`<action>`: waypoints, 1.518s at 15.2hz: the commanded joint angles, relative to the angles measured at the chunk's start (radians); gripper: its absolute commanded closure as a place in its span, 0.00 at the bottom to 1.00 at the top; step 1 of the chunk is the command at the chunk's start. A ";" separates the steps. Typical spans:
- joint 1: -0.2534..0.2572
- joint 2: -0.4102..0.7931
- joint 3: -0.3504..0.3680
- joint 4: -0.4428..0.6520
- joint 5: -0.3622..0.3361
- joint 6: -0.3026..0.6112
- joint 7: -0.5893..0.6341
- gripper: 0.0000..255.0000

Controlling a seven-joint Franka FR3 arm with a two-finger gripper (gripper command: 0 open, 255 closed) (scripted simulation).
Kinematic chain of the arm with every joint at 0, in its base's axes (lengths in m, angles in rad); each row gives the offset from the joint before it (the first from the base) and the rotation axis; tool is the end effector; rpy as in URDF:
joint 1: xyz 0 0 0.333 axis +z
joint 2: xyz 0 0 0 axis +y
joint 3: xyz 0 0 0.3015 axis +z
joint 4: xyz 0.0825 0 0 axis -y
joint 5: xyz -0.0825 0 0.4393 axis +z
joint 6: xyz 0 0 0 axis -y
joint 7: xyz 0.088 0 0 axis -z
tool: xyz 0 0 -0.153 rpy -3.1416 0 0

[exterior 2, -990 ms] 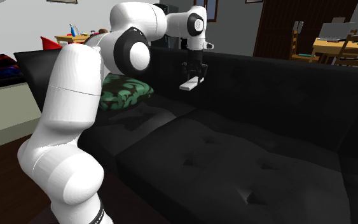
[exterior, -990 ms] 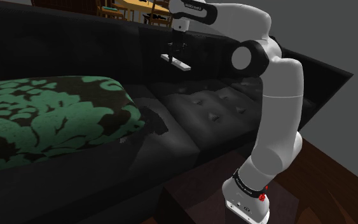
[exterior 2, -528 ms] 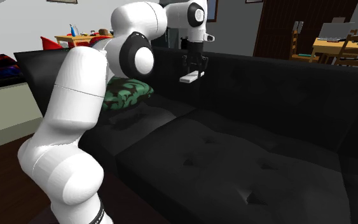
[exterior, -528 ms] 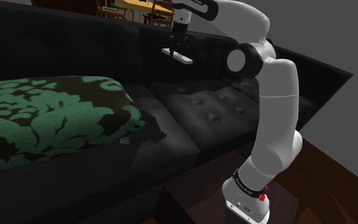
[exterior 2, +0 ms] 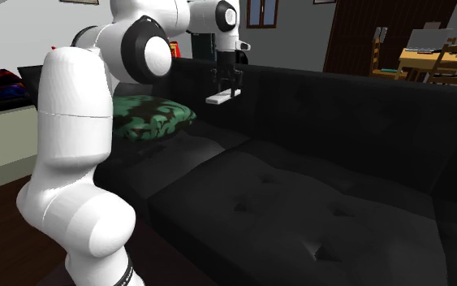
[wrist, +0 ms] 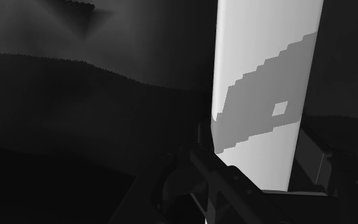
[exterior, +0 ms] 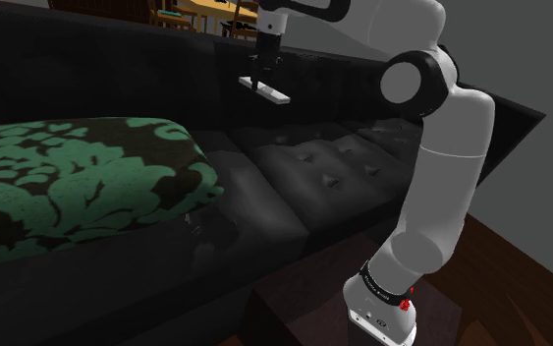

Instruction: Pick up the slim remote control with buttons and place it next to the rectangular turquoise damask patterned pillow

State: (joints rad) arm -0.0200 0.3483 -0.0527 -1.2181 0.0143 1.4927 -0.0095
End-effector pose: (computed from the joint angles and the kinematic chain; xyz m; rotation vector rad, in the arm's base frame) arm 0.6945 -0.0428 0.5139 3.1373 -0.0943 -0.1152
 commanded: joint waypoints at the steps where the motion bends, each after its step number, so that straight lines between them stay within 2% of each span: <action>1: 0.032 -0.048 0.014 -0.072 -0.004 0.025 0.045 1.00; 8: 0.126 -0.159 0.069 -0.228 -0.008 0.069 0.192 1.00; 16: 0.228 -0.220 0.143 -0.309 -0.004 0.092 0.368 1.00; 23: 0.227 -0.230 0.143 -0.416 -0.003 0.190 0.365 1.00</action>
State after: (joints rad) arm 0.2068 0.1242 0.0905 -1.6120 0.0111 1.6651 0.3560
